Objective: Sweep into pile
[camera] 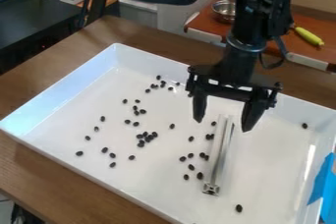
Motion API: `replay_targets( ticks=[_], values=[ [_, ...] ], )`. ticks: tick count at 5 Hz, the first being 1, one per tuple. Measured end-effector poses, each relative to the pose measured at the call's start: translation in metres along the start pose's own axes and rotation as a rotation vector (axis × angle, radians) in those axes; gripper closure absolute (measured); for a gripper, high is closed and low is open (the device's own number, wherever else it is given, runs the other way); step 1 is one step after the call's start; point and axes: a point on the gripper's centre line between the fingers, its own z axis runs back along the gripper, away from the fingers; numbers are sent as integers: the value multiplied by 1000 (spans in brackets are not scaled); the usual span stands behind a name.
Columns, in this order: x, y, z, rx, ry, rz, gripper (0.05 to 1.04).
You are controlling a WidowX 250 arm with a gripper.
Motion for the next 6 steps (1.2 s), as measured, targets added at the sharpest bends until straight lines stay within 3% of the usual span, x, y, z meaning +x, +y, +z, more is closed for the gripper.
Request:
replay_targets(
  ticks=[2,6],
  values=[
    [-4,-4,-20,4,23,-6,84],
    [-8,-7,-33,-18,-15,23,84]
  ],
)
